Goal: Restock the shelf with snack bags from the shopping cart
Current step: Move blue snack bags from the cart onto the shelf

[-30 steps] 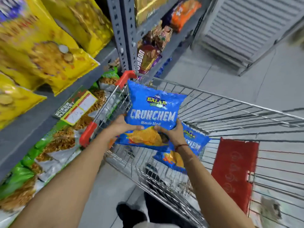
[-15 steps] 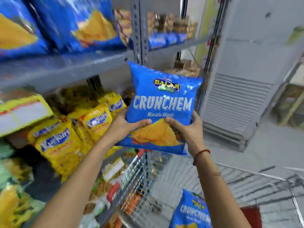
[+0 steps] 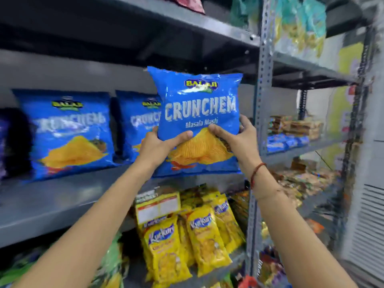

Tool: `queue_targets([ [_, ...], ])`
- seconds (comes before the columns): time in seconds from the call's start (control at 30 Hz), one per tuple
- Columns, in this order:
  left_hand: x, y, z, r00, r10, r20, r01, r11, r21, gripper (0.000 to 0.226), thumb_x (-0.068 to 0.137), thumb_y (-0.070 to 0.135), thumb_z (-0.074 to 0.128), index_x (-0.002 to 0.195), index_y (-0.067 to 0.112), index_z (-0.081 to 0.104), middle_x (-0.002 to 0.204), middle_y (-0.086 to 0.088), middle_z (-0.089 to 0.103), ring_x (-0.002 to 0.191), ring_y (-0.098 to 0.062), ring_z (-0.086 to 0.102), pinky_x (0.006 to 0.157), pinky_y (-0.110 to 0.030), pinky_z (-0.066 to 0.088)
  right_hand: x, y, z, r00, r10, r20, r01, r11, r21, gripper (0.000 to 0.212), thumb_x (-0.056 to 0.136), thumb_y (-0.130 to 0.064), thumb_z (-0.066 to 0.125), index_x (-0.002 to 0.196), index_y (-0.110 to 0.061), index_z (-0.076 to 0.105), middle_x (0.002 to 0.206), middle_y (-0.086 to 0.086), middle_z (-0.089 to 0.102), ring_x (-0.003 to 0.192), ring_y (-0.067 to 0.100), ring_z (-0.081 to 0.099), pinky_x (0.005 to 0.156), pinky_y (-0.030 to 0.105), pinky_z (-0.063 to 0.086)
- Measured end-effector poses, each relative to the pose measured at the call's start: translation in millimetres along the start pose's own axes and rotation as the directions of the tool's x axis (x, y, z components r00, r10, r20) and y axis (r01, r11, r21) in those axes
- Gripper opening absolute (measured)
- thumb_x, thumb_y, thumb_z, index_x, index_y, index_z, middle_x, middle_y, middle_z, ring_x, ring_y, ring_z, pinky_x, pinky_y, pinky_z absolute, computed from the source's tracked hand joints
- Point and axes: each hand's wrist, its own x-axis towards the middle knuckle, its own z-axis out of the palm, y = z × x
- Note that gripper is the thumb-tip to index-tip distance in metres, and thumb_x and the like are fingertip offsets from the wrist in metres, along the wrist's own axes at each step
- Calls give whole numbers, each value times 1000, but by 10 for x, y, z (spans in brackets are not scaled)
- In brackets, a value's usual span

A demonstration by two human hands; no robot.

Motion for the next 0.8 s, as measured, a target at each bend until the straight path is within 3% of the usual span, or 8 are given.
queue_targets([
  [0.13, 219, -84, -376, 996, -51, -73, 53, 998, 15, 65, 27, 61, 81, 83, 31, 68, 91, 14, 72, 75, 2, 69, 58, -14, 52, 284, 253, 513, 997, 28, 78, -25, 999, -36, 40, 63, -23, 86, 93, -18, 62, 94, -3, 72, 87, 11, 68, 76, 26, 54],
  [0.2, 302, -188, -516, 986, -129, -107, 132, 991, 22, 66, 25, 61, 81, 81, 30, 67, 90, 11, 72, 77, -5, 70, 59, -18, 52, 369, 430, 702, 991, 81, 108, -69, 992, -106, 49, 63, -32, 85, 103, -23, 59, 109, -8, 67, 103, 11, 60, 86, 23, 51],
  [0.27, 366, -295, -625, 971, -210, -113, 213, 977, 19, 71, 24, 61, 82, 84, 28, 64, 93, 7, 72, 83, -12, 69, 67, -26, 53, 450, 592, 849, 975, 173, 136, -145, 970, -197, 82, 64, -40, 83, 131, -10, 47, 137, 5, 53, 128, 22, 48, 107, 37, 43],
  [0.37, 444, -431, -719, 963, -258, -73, 263, 962, 69, 65, 40, 54, 83, 94, 25, 61, 101, 1, 69, 89, -14, 66, 73, -27, 53, 495, 762, 977, 953, 237, 188, -183, 946, -267, 91, 65, -49, 80, 135, -6, 43, 140, 12, 51, 129, 30, 48, 107, 48, 41],
  [0.5, 498, -508, -728, 958, -268, -97, 279, 953, 118, 35, 63, 44, 79, 84, 33, 53, 89, 14, 62, 73, 4, 57, 48, -7, 42, 503, 864, 1027, 951, 260, 166, -206, 936, -285, 94, 68, -52, 76, 141, -10, 36, 146, 9, 45, 133, 27, 43, 110, 40, 38],
  [0.6, 436, -474, -673, 946, -266, -186, 298, 938, 176, 72, 65, 49, 77, 121, 18, 44, 119, 2, 55, 102, -15, 58, 80, -22, 50, 464, 851, 1003, 964, 221, 149, -174, 945, -278, 91, 71, -49, 75, 142, -12, 32, 146, 8, 44, 131, 24, 43, 99, 31, 38],
  [0.7, 280, -418, -543, 927, -62, -370, 207, 907, 367, 87, 70, 52, 71, 138, 17, 28, 143, -10, 33, 130, -29, 35, 103, -43, 34, 318, 780, 853, 982, 164, 98, -138, 965, -225, 79, 75, -45, 73, 138, -15, 36, 125, 9, 55, 111, 22, 54, 84, 26, 42],
  [0.8, -13, -320, -294, 884, 286, -371, -80, 872, 482, 65, 78, 41, 66, 132, 20, 38, 137, -7, 38, 130, -23, 33, 102, -33, 30, 57, 710, 560, 995, 104, -3, -103, 978, -183, 66, 76, -43, 73, 130, -19, 46, 111, 4, 59, 99, 18, 60, 79, 26, 50],
])
